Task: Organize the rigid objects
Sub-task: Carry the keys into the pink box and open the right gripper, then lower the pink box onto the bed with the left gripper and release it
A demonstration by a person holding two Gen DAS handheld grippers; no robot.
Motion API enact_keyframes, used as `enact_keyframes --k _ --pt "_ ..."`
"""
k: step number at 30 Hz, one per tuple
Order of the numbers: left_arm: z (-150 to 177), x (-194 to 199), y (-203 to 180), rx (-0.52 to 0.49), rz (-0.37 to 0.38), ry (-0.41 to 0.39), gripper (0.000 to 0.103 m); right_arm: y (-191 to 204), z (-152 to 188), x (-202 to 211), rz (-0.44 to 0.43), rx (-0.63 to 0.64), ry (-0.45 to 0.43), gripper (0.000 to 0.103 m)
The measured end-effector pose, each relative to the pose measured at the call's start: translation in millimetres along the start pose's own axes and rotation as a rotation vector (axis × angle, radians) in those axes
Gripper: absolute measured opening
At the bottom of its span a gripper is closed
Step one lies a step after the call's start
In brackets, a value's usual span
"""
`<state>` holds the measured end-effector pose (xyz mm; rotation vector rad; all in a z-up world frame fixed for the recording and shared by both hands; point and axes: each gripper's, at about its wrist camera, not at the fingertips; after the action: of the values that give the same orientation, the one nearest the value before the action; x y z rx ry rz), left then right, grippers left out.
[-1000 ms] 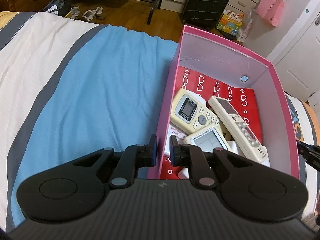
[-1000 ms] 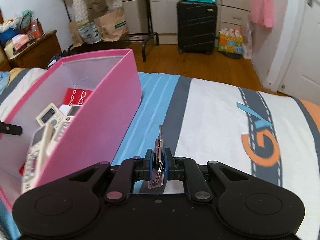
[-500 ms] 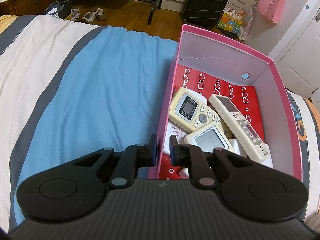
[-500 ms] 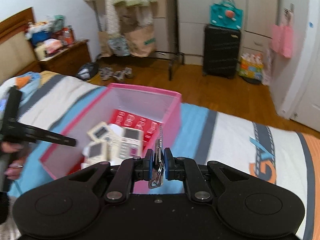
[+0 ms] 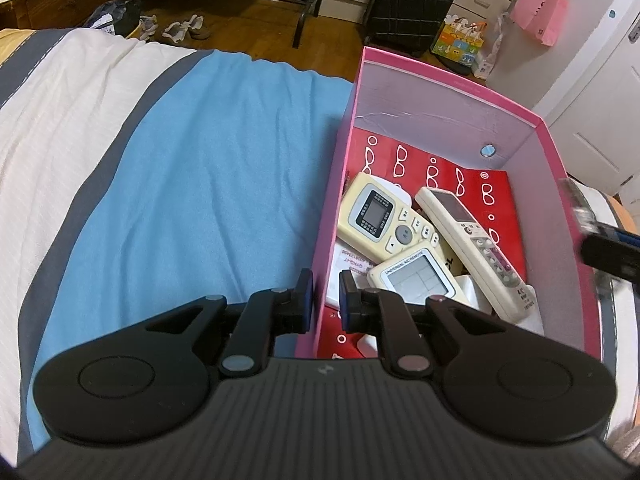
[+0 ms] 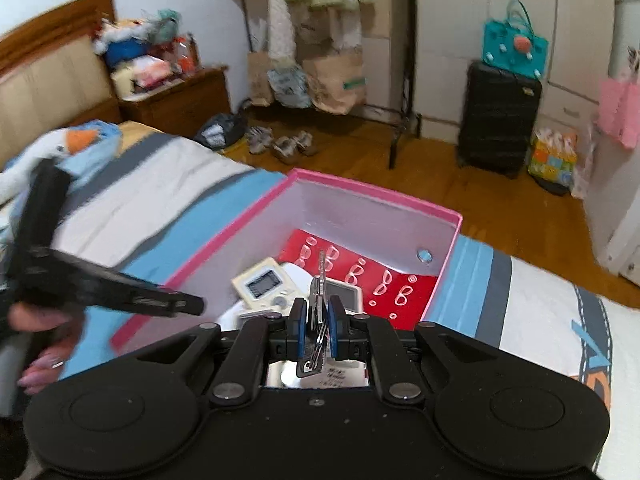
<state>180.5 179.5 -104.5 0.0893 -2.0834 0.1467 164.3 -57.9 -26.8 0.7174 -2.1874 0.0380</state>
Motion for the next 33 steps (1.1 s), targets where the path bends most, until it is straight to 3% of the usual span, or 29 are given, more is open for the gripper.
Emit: enact_keyframes --k 6,8,9,11,12,18,23,27,33 --pt "0.0 -1.8 3.1 0.001 0.014 0.000 0.012 -5.3 2.4 -39.6 0.140 0.045 0.075 0.013" --pt "-0.3 -2.3 4.0 0.001 0.017 0.001 0.012 -9.7 4.6 -42.3 0.143 0.034 0.074 0.015" --pt "-0.4 -2.3 4.2 0.002 0.019 0.002 0.012 -12.9 5.6 -41.0 0.138 0.010 0.054 0.018" --pt "-0.7 -2.3 3.7 -0.007 0.019 0.002 0.012 -15.5 8.0 -33.4 0.144 -0.016 0.003 0.034" --pt "-0.9 -2.4 2.7 -0.014 0.016 0.002 0.013 -16.2 9.2 -29.3 0.146 -0.020 -0.018 0.034" --pt "0.1 -1.3 -0.6 -0.025 0.008 0.005 0.014 -21.2 18.7 1.9 0.104 -0.069 -0.097 0.035" --pt "-0.4 0.9 -1.0 -0.021 0.004 0.006 0.014 -13.2 30.9 29.3 0.094 -0.050 -0.132 0.041" --pt "0.0 2.4 -3.5 -0.031 -0.010 0.000 0.014 -8.4 38.2 45.4 0.021 -0.042 -0.128 0.041" --pt "3.7 2.1 -5.4 -0.048 -0.080 0.013 0.015 -16.7 49.8 56.8 -0.009 -0.104 -0.155 0.041"
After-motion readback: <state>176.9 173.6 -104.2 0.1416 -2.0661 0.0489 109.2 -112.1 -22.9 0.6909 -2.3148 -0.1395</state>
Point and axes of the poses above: each gripper's, at about its wrist camera, not at the fingertips, and x roughly against the way its jaws point, y to its left, z to its underside, and after that the axes turned 12 degrees about -z, right-handed
